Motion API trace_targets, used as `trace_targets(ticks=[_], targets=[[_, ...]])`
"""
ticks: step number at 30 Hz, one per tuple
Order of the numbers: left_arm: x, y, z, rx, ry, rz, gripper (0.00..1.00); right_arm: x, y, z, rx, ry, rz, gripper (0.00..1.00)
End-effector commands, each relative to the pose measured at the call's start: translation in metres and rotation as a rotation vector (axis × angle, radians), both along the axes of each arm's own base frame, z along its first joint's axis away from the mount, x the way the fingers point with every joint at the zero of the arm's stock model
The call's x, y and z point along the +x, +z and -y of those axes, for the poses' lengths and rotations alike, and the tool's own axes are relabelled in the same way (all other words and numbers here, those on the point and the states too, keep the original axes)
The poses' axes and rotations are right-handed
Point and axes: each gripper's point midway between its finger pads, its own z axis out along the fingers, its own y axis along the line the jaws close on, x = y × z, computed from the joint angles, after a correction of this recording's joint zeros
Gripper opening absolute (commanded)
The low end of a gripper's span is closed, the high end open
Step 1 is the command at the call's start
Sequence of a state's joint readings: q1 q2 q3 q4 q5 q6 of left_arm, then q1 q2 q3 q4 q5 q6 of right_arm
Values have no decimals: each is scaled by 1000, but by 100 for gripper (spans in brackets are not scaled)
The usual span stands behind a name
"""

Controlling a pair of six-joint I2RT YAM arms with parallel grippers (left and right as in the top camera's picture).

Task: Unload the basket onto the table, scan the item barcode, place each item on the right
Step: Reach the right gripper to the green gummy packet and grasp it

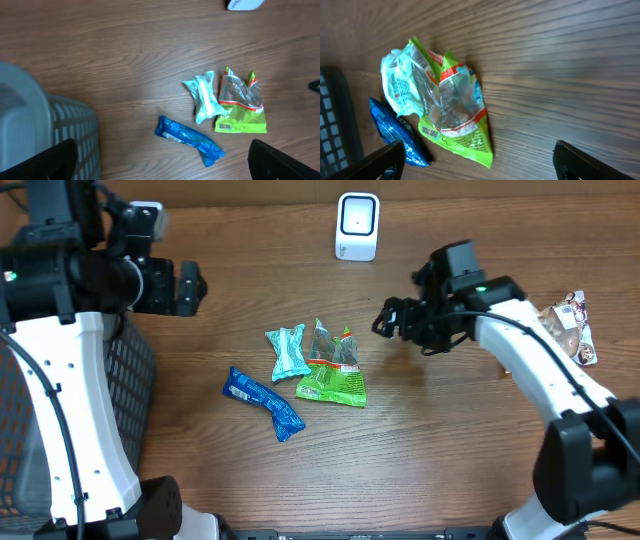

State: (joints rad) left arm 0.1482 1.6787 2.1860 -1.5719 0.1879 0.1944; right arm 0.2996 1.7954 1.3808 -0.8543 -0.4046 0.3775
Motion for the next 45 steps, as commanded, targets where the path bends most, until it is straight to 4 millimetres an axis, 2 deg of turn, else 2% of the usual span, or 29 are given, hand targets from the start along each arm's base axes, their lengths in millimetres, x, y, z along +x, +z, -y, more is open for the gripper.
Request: trace_targets(ticks=[1,7,11,12,13,17,20,25,26,28,29,30,31,33,35,36,38,39,40,42,45], targets=[[3,11,7,-43,-23,42,100,-3,-11,-21,11,9,-39,94],[8,14,15,-69,-59,67,99,-7,-34,-44,15,-7,-95,87],[9,14,14,-72,-55,72,100,-12,-54,-62,17,-34,-150,74],[9,14,14,-72,-55,72,100,-13,-59,-65,17,-45,-165,68],[9,14,14,-72,-55,72,100,-15,-68,-71,15,-59,-188,57],[9,14,14,-72,-55,72,100,-23,-89,-87,6,-74,-238,41],[9,14,14,-72,-55,72,99,-27,-99,-89,-8,-117,-276,4],[9,14,15,-72,-55,72,100,-23,-94,-87,-5,-94,-250,4],[9,14,15,-72,-55,72,100,-20,-88,-87,2,-56,-219,4],[9,14,15,-72,-55,72,100,-8,-60,-81,-11,108,-71,4],[9,14,15,-72,-55,72,100,-1,-41,-68,-84,216,34,4],[9,14,14,-72,-55,72,99,2,-32,-58,-153,279,91,4],[9,14,14,-72,-55,72,100,8,-21,-39,-287,363,162,4],[9,14,14,-72,-55,72,100,18,-13,-9,-500,428,234,4],[9,14,14,-72,-55,72,100,27,-11,6,-601,438,266,4],[9,14,14,-72,-55,72,100,29,-10,6,-607,434,276,7],[9,14,14,-72,-55,72,100,32,-9,3,-583,419,287,37],[9,14,14,-72,-55,72,100,35,-8,1,-569,381,293,47],[9,14,14,-72,-55,72,99,38,-6,-1,-552,326,292,61],[9,14,14,-72,-55,72,99,41,-3,-3,-519,243,279,78],[9,14,14,-72,-55,72,100,41,-2,-6,-397,153,218,83]])
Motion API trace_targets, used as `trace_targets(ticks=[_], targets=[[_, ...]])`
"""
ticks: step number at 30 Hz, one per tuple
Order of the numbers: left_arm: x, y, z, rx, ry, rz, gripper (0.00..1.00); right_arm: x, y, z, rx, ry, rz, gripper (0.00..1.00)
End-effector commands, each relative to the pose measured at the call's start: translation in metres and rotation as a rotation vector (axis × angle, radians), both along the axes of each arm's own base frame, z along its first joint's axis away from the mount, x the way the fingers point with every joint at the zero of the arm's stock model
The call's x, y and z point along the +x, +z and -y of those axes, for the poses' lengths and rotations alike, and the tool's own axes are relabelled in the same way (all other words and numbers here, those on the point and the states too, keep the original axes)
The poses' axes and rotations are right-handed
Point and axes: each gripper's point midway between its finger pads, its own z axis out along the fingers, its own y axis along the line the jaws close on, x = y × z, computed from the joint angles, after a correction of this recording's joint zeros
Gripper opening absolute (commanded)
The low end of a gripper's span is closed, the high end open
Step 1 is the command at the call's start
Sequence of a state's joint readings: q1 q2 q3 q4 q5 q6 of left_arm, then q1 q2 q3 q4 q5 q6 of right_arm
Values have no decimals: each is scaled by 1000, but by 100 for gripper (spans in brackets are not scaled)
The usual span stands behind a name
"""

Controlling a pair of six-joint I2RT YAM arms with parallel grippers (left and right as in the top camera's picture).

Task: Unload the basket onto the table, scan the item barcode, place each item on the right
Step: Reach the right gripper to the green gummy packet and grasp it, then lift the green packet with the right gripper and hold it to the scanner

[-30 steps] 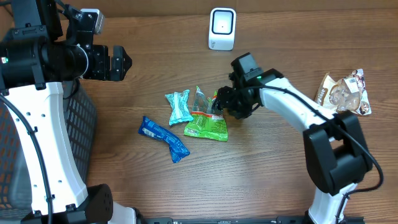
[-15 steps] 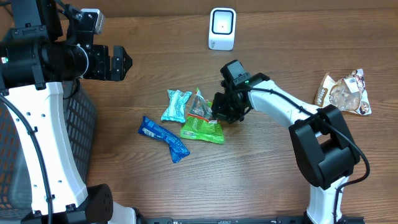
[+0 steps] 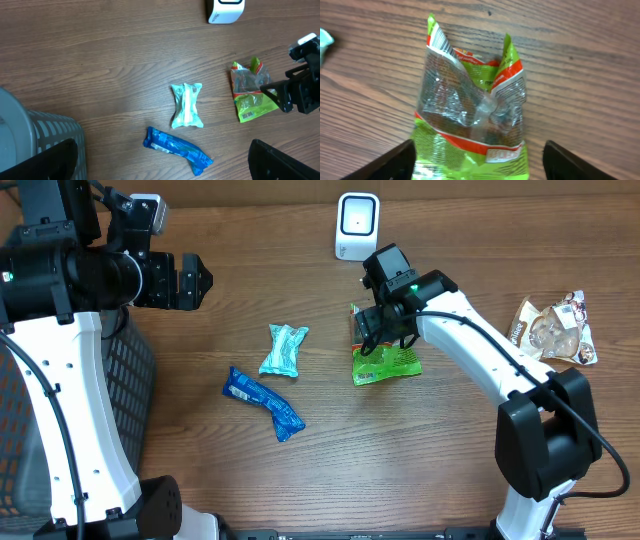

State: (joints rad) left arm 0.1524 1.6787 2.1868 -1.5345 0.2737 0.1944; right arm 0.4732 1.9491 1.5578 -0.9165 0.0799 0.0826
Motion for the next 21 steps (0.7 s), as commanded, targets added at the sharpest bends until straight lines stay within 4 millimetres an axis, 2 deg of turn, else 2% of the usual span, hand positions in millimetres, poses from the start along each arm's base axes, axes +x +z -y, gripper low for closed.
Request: trace_targets(ticks=[1,2,3,4,5,7,10,12,15,16,21], targets=[[1,7,3,-5,-15,24,100,9,21,-2,175,-169,-22,82],[1,7,3,-5,-15,23,100,8,23,-6,242,-205,-53,77],[1,7,3,-5,-15,23,100,8,24,-10,285,-214,-69,63],[1,7,3,-5,-15,24,100,11,29,-20,353,-196,-74,26],[1,7,3,-5,-15,23,100,15,30,-21,357,-194,-55,18],[1,7,3,-5,-15,24,100,27,29,-15,338,-231,1,14],[1,7,3,-5,-15,24,100,39,1,-2,267,-292,36,8],[1,7,3,-5,-15,24,100,40,-18,-3,257,-284,23,4],[1,7,3,-5,-15,24,99,35,-46,-4,229,-252,-22,4],[1,7,3,-5,-15,24,100,31,-53,-9,232,-180,-44,4],[1,7,3,-5,-15,24,99,18,-54,-25,260,65,-76,4]])
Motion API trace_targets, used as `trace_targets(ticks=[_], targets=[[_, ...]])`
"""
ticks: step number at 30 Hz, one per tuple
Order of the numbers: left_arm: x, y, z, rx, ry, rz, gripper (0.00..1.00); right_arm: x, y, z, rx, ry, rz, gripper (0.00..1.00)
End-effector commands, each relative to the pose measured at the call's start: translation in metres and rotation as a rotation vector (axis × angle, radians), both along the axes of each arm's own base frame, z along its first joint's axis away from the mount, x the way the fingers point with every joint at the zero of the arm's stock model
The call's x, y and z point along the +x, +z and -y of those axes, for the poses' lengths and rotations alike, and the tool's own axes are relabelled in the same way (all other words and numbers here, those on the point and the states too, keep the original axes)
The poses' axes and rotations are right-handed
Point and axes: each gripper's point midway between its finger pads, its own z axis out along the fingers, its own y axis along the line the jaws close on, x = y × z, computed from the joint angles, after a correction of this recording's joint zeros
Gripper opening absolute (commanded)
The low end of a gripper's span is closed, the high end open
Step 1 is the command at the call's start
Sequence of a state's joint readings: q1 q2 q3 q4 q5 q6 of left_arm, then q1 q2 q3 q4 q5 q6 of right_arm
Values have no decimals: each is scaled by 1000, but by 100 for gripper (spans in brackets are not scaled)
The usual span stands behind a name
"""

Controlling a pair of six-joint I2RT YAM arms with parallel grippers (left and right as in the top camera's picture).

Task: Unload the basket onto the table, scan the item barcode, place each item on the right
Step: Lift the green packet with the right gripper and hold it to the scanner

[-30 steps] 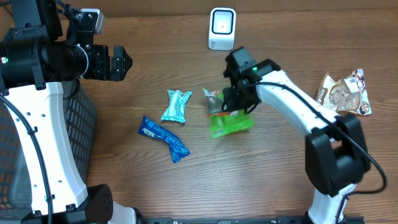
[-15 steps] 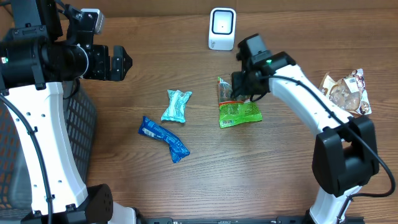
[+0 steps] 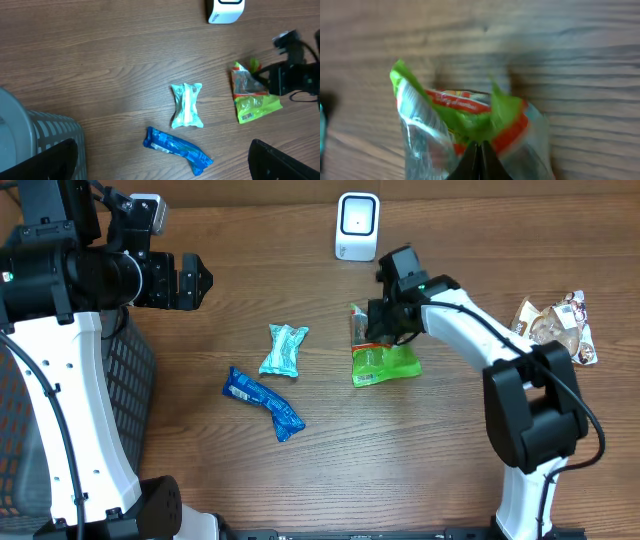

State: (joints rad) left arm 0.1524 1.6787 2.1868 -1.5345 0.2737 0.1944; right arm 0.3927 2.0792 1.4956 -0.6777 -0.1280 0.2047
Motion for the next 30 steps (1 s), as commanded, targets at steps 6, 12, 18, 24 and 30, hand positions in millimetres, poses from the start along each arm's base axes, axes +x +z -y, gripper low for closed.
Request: trace_targets(ticks=[6,12,18,24,30], targets=[[1,7,3,-5,-15,24,100,-20,-3,-18,42,268,-21,26],[1,7,3,-5,-15,24,100,-2,90,-6,225,199,22,85],[1,7,3,-5,-15,24,100,-11,87,64,198,151,-63,97],[1,7,3,-5,-15,24,100,-36,24,59,192,356,-143,100],[1,7,3,-5,-15,24,100,-36,-5,39,288,437,-157,100]])
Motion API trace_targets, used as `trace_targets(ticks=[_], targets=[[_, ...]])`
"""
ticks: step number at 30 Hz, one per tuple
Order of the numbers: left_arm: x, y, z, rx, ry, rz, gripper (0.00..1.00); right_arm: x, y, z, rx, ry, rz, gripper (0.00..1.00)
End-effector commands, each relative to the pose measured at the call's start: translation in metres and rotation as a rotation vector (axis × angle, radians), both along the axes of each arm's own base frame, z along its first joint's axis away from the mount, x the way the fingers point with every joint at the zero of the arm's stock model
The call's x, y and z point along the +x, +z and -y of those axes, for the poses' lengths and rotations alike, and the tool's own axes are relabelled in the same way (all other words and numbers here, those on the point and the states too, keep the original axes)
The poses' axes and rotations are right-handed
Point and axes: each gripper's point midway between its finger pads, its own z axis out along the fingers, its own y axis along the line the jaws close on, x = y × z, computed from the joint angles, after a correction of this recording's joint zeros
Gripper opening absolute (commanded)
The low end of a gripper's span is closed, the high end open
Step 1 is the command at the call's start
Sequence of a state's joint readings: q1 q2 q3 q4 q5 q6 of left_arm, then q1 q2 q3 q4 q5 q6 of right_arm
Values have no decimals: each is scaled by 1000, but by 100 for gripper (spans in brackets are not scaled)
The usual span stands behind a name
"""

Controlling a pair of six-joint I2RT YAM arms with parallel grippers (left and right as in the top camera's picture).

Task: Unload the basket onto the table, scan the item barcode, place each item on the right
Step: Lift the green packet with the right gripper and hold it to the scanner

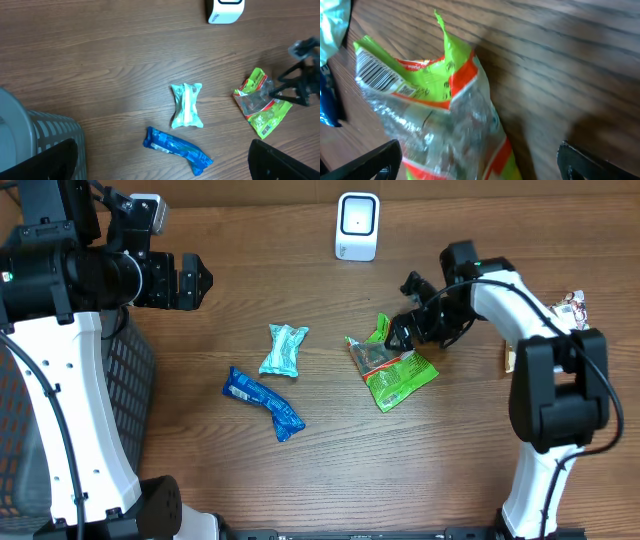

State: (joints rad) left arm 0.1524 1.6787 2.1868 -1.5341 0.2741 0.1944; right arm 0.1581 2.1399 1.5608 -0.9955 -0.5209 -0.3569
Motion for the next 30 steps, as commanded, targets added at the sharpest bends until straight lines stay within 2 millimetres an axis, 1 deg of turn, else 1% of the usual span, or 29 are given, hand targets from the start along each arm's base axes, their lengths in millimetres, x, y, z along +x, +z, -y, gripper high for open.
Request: trace_targets(ticks=[1,4,7,9,10,11,12,13,14,15,17,18,19,21,24,25,26,28,30], targets=[[1,7,3,-4,-15,23,100,-2,-8,-15,85,65,5,100],[1,7,3,-4,-15,23,100,-10,-23,-25,98,83,-41,100],[1,7,3,-4,-15,23,100,-22,-39,-39,92,120,-86,98],[1,7,3,-4,-15,23,100,-30,-49,-47,85,139,-112,90],[1,7,3,-4,-15,23,100,-34,-57,-50,68,145,-131,82],[1,7,3,-4,-15,23,100,-36,-66,-47,28,123,-154,68],[1,7,3,-4,-15,23,100,-36,-74,-43,-18,92,-170,48],[1,7,3,-4,-15,23,100,-35,-78,-40,-42,70,-178,35],[1,7,3,-4,-15,23,100,-36,-79,-39,-49,62,-181,29],[1,7,3,-4,-15,23,100,-36,-80,-39,-50,55,-184,17],[1,7,3,-4,-15,23,99,-36,-80,-38,-50,42,-189,11],[1,7,3,-4,-15,23,100,-34,-80,-37,-47,31,-192,5],[1,7,3,-4,-15,23,100,-32,-78,-39,-37,22,-193,4],[1,7,3,-4,-15,23,100,-29,-68,-44,9,16,-202,4],[1,7,3,-4,-15,23,99,-17,-37,-54,101,5,-202,4],[1,7,3,-4,-15,23,100,-9,-20,-57,134,2,-181,4],[1,7,3,-4,-15,23,100,0,3,-60,160,5,-137,4],[1,7,3,-4,-15,23,100,11,39,-64,184,13,-56,4],[1,7,3,-4,-15,23,99,21,88,-67,214,26,67,4]])
